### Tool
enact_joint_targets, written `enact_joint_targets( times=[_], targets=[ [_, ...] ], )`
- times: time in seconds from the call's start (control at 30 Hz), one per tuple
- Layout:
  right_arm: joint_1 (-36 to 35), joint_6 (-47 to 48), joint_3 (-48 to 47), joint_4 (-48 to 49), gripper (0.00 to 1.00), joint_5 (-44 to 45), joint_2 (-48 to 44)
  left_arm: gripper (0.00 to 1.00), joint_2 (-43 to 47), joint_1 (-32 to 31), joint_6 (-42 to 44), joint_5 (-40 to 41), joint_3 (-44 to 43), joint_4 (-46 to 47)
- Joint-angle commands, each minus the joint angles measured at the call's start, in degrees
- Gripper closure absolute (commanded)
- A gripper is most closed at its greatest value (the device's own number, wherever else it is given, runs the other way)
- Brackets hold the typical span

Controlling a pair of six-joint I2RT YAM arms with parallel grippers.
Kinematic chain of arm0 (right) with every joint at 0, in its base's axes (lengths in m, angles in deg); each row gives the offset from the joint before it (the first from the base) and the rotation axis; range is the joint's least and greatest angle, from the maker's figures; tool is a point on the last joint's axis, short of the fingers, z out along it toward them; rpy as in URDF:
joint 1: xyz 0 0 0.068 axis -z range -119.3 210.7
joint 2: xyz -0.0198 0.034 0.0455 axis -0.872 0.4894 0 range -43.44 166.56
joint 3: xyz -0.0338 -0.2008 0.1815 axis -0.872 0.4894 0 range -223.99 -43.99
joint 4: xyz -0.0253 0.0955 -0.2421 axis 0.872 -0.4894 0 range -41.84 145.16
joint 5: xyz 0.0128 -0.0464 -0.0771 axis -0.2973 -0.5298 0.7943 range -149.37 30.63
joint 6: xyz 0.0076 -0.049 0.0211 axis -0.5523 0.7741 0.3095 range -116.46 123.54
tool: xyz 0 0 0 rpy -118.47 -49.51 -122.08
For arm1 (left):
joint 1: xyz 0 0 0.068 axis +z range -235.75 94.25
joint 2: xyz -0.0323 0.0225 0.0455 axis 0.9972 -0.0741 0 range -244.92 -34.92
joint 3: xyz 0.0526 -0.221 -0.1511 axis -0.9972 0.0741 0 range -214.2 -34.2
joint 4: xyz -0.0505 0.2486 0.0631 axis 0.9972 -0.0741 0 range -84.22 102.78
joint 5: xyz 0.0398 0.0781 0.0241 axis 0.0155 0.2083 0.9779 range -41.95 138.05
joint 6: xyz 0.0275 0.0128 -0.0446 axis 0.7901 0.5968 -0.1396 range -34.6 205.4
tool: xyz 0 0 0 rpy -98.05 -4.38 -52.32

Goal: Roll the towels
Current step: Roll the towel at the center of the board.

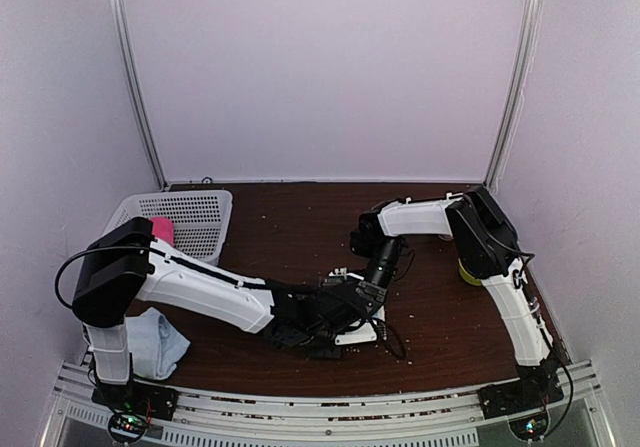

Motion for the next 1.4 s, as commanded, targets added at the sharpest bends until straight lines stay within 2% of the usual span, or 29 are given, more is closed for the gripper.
enact_joint_targets(
  times=[0.0, 0.17, 0.3, 0.47, 0.6, 0.7, 0.83, 0.97, 1.2, 1.27, 1.37],
  targets=[
    [-0.42, 0.78, 1.57, 4.52, 0.96, 7.41, 0.41, 0.62, -0.1, 0.56, 0.62, 1.1, -0.35, 0.71],
    [-0.42, 0.56, 1.44, 4.53, 0.93, 7.18, -0.31, 0.74, -1.78, 0.56, 0.95, -1.88, -1.92, 0.95],
    [-0.42, 1.66, 1.39, 3.37, 0.83, 6.69, -4.48, 0.88, -2.22, 0.56, 0.98, -3.11, -2.59, -0.4],
    [0.56, 0.24, 1.51, 3.4, 0.66, 8.32, -14.71, 0.94, -2.4, 0.56, 0.5, -4.78, -3.38, -3.41],
    [3.68, -4.24, 3.83, 4.38, 0.66, 9.74, -19.31, 0.96, -1.79, 0.56, -0.69, -5.64, -4.43, -5.68],
    [5.67, -8.16, 9.22, 9.55, 0.72, 14.61, -21.49, 0.97, -1.62, 0.61, -2.33, -7.6, -5.78, -7.59],
    [5.56, -14.1, 17.22, 19.61, 0.78, 25.33, -23.19, 0.98, -3.0, 0.88, -4.33, -14.82, -10.02, -12.53],
    [6.65, -15.59, 17.01, 21.32, 0.8, 29.35, -24.31, 0.97, -6.55, 1.41, -5.71, -22.44, -16.01, -20.16],
    [18.01, -12.95, -2.04, 12.33, 0.68, 25.08, -32.87, 1.0, -12.82, 5.4, -8.27, -35.67, -27.06, -29.8],
    [19.39, -11.9, -2.18, 13.28, 0.67, 23.58, -37.09, 1.0, -15.39, 7.28, -9.38, -40.75, -30.74, -33.54],
    [19.52, -11.45, 3.28, 16.62, 0.66, 18.95, -45.01, 1.0, -18.07, 9.52, -11.75, -48.2, -33.64, -35.43]
  ],
)
